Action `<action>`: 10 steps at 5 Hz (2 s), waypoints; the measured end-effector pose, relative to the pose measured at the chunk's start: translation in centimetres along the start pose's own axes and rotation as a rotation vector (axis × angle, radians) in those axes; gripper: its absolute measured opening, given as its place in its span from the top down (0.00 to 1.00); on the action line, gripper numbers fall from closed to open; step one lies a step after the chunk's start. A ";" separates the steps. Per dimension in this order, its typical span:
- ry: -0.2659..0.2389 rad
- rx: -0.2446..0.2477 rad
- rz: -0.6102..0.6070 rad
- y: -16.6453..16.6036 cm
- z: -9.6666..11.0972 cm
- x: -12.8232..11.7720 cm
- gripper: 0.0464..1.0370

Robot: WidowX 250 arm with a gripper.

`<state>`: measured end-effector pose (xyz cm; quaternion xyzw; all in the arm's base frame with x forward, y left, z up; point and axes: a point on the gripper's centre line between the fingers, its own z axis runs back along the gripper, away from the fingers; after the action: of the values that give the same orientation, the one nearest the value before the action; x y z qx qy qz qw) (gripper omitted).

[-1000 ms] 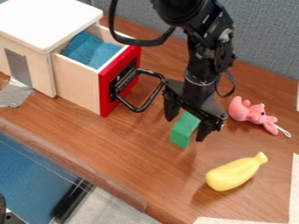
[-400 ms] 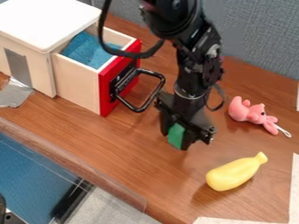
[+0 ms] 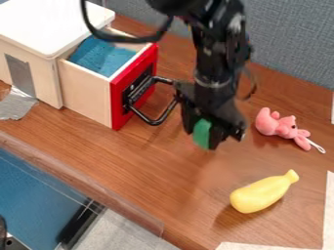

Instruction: Put the green thing in the drawer

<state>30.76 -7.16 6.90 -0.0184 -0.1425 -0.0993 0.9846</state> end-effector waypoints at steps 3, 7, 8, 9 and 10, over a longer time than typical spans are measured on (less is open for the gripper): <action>-0.071 -0.028 0.101 4.3 7.1 0.1 0.47; -0.049 -0.021 0.300 14.5 10.9 -2.3 0.47; -0.020 -0.028 0.331 16.1 9.9 -2.6 0.47; 0.011 -0.021 0.326 17.0 8.4 -2.6 0.47; 0.029 0.008 0.335 17.8 6.8 -2.6 0.47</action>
<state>30.00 11.23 12.54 -0.0367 -0.1238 0.0663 0.9894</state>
